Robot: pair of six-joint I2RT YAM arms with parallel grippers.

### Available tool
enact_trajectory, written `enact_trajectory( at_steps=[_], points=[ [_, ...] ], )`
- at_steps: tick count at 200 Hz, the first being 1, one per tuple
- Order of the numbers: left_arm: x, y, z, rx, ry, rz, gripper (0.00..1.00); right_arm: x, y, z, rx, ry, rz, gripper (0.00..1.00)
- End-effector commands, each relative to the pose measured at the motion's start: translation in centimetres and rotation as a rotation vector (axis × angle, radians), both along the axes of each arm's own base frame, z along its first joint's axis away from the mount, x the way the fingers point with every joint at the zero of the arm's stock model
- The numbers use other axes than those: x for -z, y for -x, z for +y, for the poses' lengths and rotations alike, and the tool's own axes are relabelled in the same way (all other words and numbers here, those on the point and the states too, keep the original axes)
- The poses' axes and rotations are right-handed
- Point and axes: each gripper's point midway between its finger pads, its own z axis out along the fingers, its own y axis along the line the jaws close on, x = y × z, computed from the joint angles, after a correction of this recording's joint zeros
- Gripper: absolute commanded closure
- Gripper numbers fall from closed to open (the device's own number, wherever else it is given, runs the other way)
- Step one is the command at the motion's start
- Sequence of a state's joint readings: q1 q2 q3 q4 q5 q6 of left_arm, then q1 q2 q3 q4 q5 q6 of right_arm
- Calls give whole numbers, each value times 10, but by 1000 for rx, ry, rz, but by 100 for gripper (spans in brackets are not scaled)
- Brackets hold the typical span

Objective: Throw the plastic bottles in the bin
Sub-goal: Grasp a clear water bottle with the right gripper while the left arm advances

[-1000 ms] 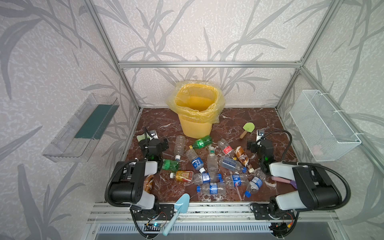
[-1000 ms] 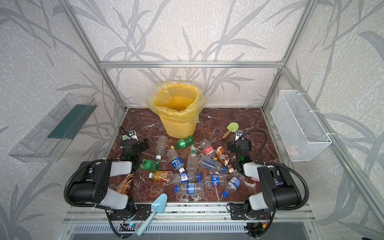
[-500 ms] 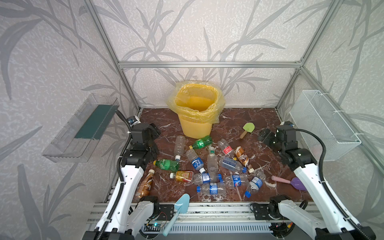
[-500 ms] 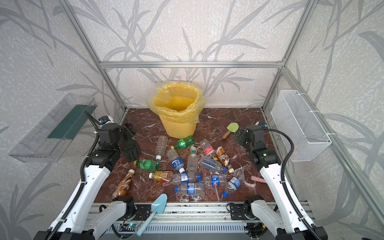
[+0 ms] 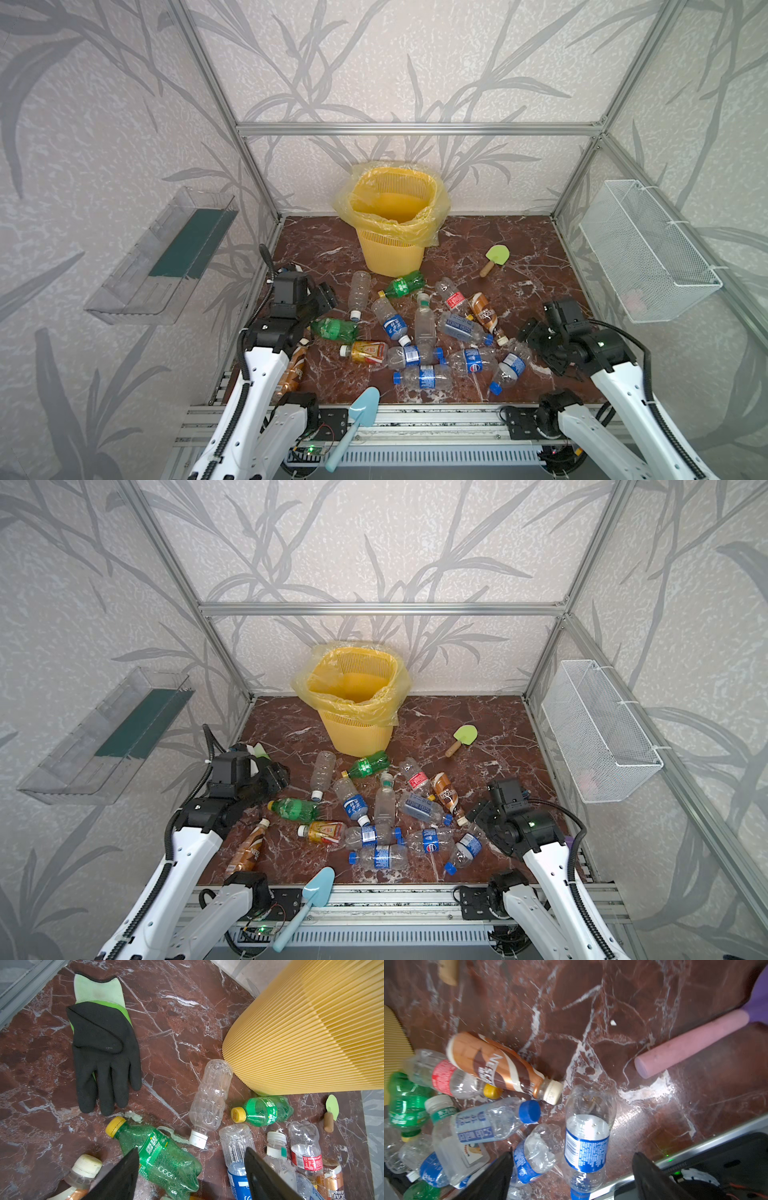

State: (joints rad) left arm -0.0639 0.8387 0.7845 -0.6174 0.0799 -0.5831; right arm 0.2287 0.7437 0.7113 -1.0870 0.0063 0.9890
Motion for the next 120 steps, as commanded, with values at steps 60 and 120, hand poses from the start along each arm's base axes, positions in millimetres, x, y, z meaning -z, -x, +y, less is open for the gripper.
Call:
enact_trajectory(
  at_steps=[60, 120],
  points=[
    [11, 3, -6, 4, 30, 31, 21, 48, 13, 19, -7, -76, 122, 22],
    [15, 2, -10, 9, 42, 39, 21, 68, 4, 27, -30, -114, 101, 29]
  ],
)
